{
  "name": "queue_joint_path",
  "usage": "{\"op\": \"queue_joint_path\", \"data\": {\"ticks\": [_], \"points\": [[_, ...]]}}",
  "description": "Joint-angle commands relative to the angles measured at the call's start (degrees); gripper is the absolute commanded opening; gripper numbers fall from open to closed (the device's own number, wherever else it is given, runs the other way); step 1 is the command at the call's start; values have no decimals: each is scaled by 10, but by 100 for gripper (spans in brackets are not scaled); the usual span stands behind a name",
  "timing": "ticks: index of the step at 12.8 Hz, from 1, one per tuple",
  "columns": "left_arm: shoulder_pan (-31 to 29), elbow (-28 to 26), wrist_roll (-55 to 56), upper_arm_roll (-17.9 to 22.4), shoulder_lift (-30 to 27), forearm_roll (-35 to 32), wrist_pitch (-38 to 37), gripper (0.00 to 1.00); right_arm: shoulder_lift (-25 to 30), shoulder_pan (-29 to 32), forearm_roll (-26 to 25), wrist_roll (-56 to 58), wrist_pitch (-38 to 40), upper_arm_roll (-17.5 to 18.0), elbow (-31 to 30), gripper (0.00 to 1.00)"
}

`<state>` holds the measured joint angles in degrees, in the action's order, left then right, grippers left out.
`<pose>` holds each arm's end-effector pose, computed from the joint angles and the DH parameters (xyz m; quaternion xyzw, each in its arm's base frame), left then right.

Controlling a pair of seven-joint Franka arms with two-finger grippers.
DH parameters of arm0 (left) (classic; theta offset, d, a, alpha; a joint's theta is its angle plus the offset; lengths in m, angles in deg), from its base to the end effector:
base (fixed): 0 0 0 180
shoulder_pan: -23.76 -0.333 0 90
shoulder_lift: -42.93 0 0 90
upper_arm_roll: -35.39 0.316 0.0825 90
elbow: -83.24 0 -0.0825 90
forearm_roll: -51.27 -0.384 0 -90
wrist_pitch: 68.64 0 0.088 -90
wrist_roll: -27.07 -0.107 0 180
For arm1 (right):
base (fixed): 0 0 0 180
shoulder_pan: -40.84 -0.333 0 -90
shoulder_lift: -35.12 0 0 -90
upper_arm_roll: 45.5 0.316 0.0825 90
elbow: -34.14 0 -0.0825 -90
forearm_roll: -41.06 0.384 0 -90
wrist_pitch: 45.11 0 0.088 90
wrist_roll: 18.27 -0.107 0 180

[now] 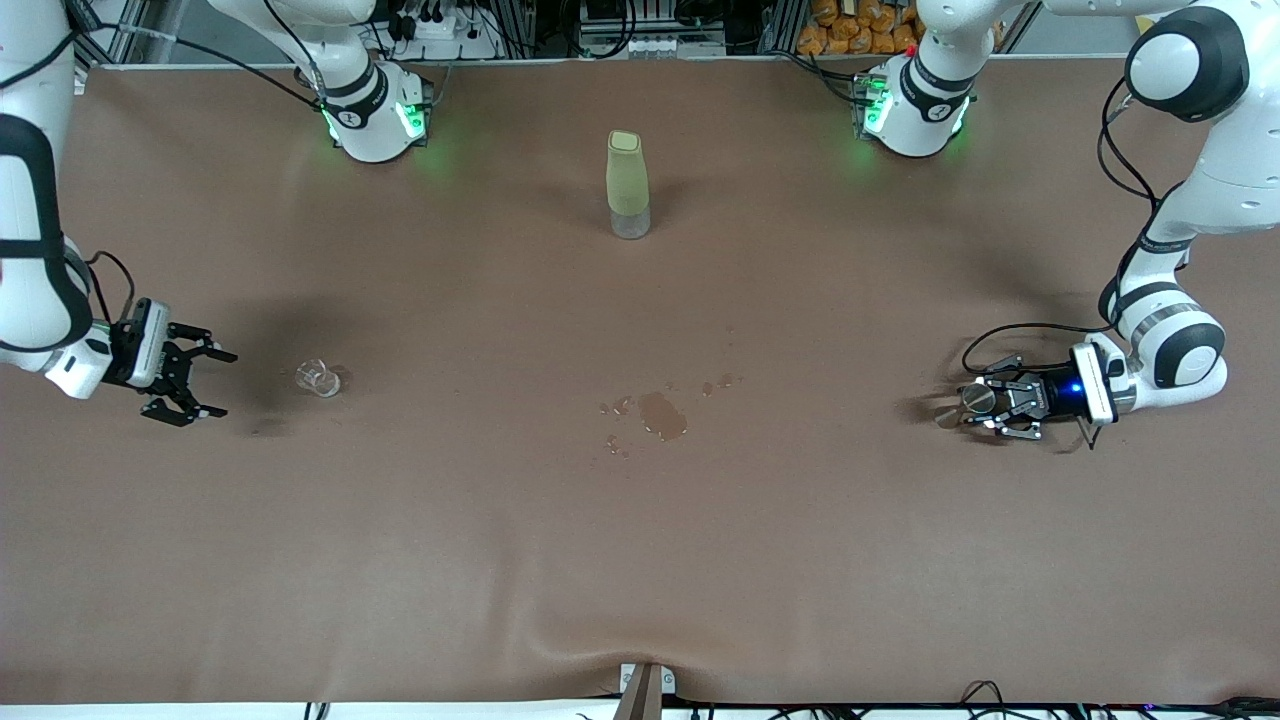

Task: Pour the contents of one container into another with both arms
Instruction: 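Close the right gripper around the clear glass beaker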

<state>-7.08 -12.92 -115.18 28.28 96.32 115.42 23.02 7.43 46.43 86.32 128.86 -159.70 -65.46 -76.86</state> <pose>0.5692 0.1507 0.0772 0.5932 -0.4758 0.4506 0.4677 0.5504 -0.2092 0.2279 -0.6484 -0.7044 -0.2244 0.1819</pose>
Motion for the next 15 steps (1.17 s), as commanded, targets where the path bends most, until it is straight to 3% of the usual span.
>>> {"op": "queue_joint_path", "data": {"ticks": [1, 7, 15], "points": [[2, 9, -18, 2, 15, 18, -9, 50, -33, 11, 75, 56, 48, -14, 6, 100], [3, 9, -19, 1, 14, 18, -10, 47, -97, 16, 169, 151, 157, -40, 6, 100], [3, 20, -58, -9, 14, 16, -10, 39, -157, 64, 272, 268, 258, -42, 6, 100]]}}
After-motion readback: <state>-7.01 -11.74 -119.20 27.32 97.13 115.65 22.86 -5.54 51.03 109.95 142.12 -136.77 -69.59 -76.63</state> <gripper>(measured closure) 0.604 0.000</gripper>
